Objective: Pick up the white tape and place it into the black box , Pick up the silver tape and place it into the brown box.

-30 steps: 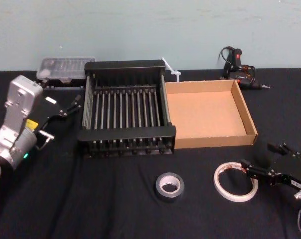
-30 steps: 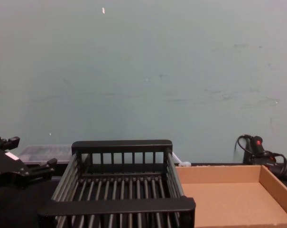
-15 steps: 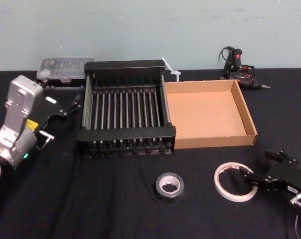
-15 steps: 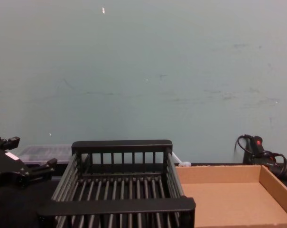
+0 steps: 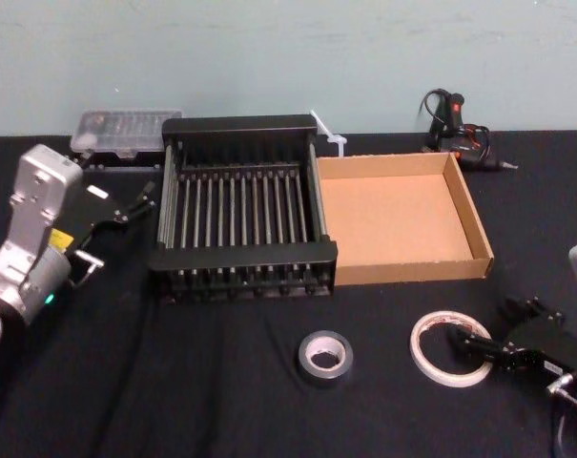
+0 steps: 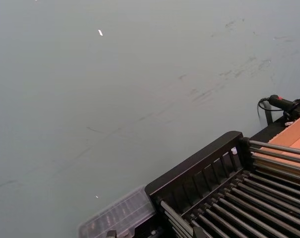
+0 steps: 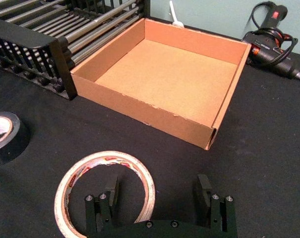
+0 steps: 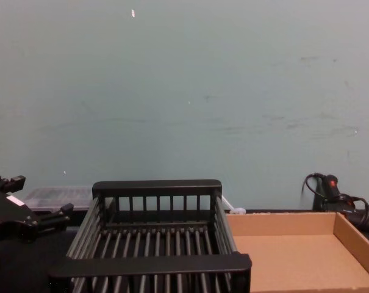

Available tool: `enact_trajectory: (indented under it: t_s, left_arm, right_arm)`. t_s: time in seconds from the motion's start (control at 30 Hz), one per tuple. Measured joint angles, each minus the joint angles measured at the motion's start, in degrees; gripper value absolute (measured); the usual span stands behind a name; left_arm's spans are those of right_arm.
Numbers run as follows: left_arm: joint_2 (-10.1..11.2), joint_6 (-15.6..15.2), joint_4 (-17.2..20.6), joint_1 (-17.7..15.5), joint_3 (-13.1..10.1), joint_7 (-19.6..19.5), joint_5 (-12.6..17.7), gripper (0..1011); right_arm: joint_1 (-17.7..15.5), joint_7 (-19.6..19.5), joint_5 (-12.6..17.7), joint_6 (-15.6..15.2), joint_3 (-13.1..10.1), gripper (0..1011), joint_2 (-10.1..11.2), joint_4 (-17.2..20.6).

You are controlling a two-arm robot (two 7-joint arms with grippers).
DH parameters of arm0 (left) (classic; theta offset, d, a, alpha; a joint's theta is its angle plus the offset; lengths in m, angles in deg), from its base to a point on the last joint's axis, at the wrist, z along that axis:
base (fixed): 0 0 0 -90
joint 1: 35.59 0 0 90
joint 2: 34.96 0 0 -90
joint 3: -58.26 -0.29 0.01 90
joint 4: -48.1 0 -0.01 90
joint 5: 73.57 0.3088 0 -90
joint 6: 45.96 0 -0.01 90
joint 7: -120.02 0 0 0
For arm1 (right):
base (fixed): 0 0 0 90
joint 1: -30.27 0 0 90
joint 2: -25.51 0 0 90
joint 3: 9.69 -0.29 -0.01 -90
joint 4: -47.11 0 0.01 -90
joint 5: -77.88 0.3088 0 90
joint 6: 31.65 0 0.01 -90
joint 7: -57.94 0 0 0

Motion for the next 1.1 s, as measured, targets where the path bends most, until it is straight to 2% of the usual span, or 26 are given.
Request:
enact_trajectory:
  t_s: [0.37, 1.1]
  left_arm:
    - [0.0, 0.0, 0.0, 0.0, 0.0, 0.0, 0.0, 1001]
    - [0.0, 0.0, 0.0, 0.0, 0.0, 0.0, 0.0, 1001]
  right_arm:
    - [1.17, 0.56, -1.04, 0.01, 0.88, 1002, -1.07, -1.93]
    - [1.56, 0.93, -1.8, -0.28, 0.68, 1003, -1.66, -2.7]
